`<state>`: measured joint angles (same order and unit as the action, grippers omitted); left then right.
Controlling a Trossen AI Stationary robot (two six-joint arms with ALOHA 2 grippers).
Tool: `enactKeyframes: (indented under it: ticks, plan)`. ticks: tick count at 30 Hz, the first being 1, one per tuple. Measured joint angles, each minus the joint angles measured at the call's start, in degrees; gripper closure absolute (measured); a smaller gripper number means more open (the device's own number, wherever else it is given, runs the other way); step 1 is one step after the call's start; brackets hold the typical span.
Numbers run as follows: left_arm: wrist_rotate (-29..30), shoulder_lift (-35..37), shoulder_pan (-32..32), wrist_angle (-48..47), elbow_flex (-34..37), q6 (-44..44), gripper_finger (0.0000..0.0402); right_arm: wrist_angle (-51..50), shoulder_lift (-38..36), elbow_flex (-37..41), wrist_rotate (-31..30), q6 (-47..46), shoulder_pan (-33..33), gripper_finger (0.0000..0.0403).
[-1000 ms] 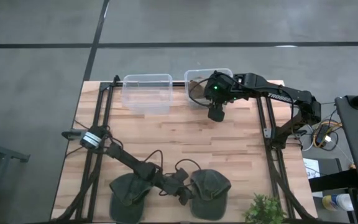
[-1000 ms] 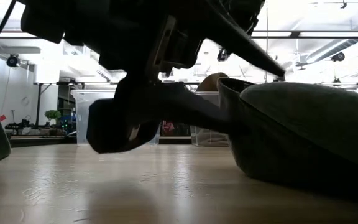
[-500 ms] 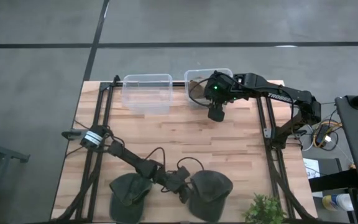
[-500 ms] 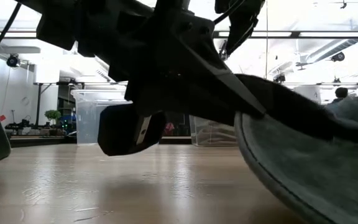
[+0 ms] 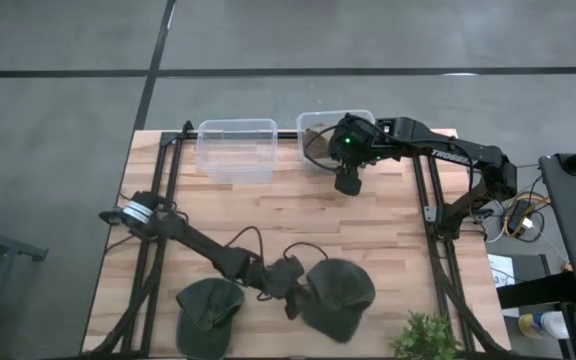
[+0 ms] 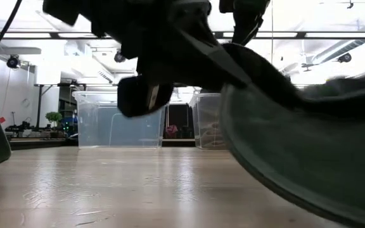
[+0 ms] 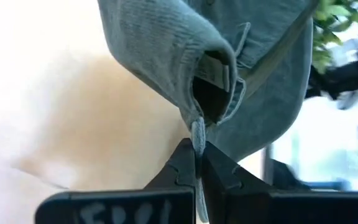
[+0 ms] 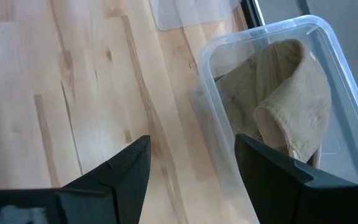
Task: Pick & Place hat
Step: Put the right green cap into the left transparent bin
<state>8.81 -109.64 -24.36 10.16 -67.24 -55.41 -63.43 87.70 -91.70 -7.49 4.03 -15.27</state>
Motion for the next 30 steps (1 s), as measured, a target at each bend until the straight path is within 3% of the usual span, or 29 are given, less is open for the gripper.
enactKeyframes:
  ticks: [7,16,30]
  plan:
    - [8.85,8.88,1.89,-16.46,0.07,8.74,0.0398,0.93,-0.74,-1.21,0.02,-0.46,0.00,0.0177]
    - [23.97,24.42,4.11,-36.62,0.13,11.89,0.0399,0.72,-1.67,-9.21,0.31,-0.12,0.06,0.0177]
    - [42.67,46.02,4.42,-42.66,1.01,17.53,0.0399,4.40,-2.99,-21.00,0.53,3.65,3.02,0.0177]
